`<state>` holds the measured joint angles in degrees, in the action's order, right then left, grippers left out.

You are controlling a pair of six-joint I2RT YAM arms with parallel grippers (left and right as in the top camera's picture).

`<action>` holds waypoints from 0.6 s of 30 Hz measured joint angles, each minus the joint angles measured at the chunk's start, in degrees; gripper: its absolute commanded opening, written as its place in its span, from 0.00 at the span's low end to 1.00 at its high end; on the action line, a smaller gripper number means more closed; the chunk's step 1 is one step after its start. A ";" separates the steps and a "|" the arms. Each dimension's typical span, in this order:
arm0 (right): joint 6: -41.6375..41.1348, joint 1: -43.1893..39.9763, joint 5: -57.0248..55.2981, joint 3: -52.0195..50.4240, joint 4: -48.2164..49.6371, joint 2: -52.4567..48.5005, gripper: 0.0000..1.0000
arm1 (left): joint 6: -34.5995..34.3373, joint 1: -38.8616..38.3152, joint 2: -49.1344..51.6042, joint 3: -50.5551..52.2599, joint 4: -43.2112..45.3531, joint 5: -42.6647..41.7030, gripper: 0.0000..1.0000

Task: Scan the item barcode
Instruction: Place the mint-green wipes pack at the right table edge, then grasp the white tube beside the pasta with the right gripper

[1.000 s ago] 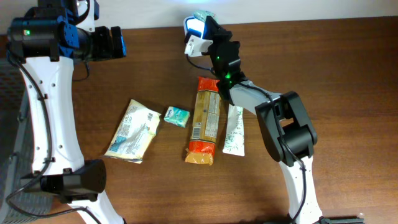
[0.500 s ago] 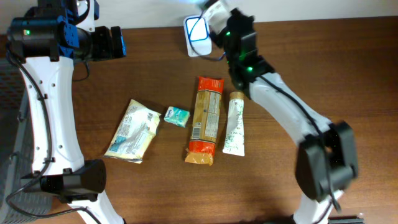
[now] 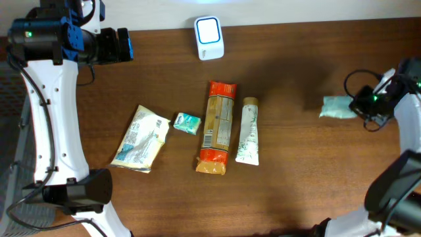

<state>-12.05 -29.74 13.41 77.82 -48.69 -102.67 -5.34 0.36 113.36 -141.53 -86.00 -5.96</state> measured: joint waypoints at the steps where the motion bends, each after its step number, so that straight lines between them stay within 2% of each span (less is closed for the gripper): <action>1: -0.02 -2.19 0.00 -0.28 0.17 -2.97 0.21 | 0.00 0.00 0.00 0.00 0.07 0.02 0.99; 2: -0.02 -2.82 -0.04 -0.28 0.48 -3.41 0.68 | 0.00 0.00 0.00 0.00 0.07 0.00 0.99; 3: -0.20 -4.57 -0.20 -0.28 1.86 -3.69 0.93 | 0.00 0.00 0.00 0.00 0.04 0.02 0.99; 4: 0.35 -5.33 0.13 0.02 0.98 -3.69 0.96 | 0.00 0.00 0.00 0.00 0.04 0.00 0.99; 5: 3.10 -4.55 1.70 4.94 -10.69 -4.59 0.97 | 0.00 0.00 0.00 0.00 0.07 0.02 0.99; 6: 4.28 -3.48 2.38 8.28 -12.63 -4.52 0.98 | 0.00 0.00 0.00 0.00 0.09 0.00 0.99; 7: 6.32 -0.98 3.67 14.67 -19.12 -4.70 0.99 | 0.00 0.00 0.00 0.00 0.00 0.00 0.99; 8: 7.82 6.36 6.40 19.87 -22.21 -3.87 0.99 | 0.00 0.00 0.00 0.00 0.02 0.02 0.99; 9: 8.17 10.25 7.56 19.87 -22.43 -3.72 0.99 | 0.00 0.00 0.00 0.00 0.02 0.02 0.99; 11: 8.13 28.26 8.74 17.42 -18.64 -3.76 0.99 | 0.00 0.00 0.00 0.00 0.04 0.02 0.99; 13: 5.46 40.33 3.63 15.85 -17.20 -3.78 0.87 | 0.00 0.00 0.00 0.00 0.02 0.00 0.99; 14: 2.91 49.27 -1.64 15.69 -17.25 -3.78 0.79 | 0.00 0.00 0.00 0.00 0.02 0.02 0.99; 17: -8.17 66.66 -20.50 15.74 -19.19 -8.37 0.71 | 0.00 0.00 0.00 0.00 0.02 0.02 0.99; 18: -10.19 68.83 -23.21 15.72 -20.13 -10.91 0.71 | 0.00 0.00 0.00 0.00 0.04 0.00 0.99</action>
<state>-22.24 39.09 -9.80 93.54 -68.82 -113.58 -5.34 0.36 113.36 -141.53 -85.95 -5.96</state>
